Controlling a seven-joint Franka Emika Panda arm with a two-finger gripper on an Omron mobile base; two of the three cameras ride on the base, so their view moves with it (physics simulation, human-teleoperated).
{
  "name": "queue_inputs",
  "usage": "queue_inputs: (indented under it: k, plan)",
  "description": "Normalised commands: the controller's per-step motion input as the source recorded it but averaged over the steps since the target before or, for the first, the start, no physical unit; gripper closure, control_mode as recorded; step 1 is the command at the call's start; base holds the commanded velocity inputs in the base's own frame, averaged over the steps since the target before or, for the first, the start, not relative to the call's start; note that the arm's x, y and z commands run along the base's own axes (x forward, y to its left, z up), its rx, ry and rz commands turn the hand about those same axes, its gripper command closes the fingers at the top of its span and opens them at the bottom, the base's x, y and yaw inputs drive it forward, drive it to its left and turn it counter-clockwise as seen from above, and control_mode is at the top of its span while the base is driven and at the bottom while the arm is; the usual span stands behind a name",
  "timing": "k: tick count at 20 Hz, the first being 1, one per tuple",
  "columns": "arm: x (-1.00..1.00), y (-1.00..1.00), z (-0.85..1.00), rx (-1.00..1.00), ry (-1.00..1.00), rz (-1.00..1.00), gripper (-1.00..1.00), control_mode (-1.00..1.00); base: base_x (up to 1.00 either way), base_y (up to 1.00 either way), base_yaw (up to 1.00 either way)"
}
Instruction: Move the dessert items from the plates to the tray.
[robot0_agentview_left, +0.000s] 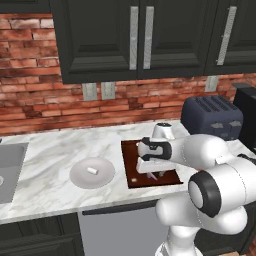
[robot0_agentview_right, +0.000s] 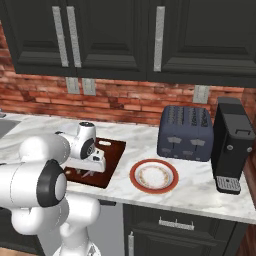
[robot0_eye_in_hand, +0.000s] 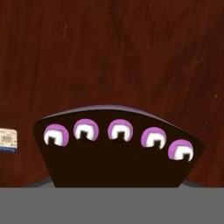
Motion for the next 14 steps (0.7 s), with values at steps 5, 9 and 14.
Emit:
queue_inputs:
  k: [5, 9, 14]
  plan:
    - [0.0, 0.0, 0.0, 0.0, 0.0, 0.0, -1.0, -1.0, 0.0, 0.0, 0.0]
    - [0.0, 0.0, 0.01, 0.0, 0.0, 0.0, -1.0, -1.0, 0.0, 0.0, 0.0]
    - [-0.04, 0.0, 0.18, 0.0, -0.03, 0.0, -1.0, -1.0, 0.0, 0.0, 0.0]
